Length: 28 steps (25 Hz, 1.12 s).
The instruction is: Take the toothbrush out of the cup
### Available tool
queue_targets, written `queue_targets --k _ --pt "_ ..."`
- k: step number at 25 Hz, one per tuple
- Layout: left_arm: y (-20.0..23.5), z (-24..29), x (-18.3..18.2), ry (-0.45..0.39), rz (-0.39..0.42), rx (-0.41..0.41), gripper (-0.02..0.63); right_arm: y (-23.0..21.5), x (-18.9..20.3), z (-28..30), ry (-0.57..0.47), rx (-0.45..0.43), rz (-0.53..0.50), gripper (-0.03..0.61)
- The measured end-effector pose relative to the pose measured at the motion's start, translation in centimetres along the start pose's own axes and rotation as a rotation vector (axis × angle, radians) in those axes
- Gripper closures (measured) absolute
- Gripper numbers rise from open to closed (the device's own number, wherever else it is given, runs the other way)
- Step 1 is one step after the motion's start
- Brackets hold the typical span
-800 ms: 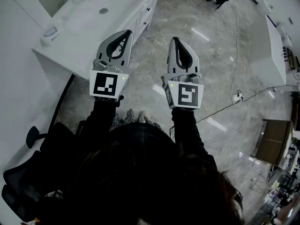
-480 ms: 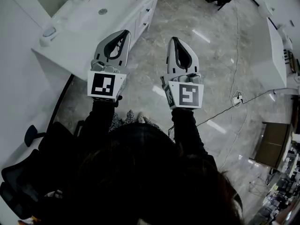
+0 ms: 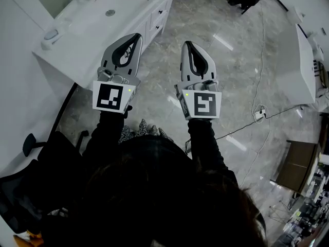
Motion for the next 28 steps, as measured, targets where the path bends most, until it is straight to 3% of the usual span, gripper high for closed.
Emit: queue_targets --k 15,28 --pt "-2.0 1.5 1.8 0.052 0.01 -0.024 0.603 -3.6 2.3 -0.9 0.014 0.006 0.042 0.574" --pt "1.1 9.0 5.4 0.046 -0.027 -0.011 0.604 -7.8 5.6 5.3 0.093 0.058 0.069 0.574"
Point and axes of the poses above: the fingertips, and each gripper's own axes: z forward along the fingers, y to its left, x out of its underside, the point moved 5 cm from there along -z, backward along the fingers, and after that the axes turned 3 degrees about -x, right-handed, at the moved point
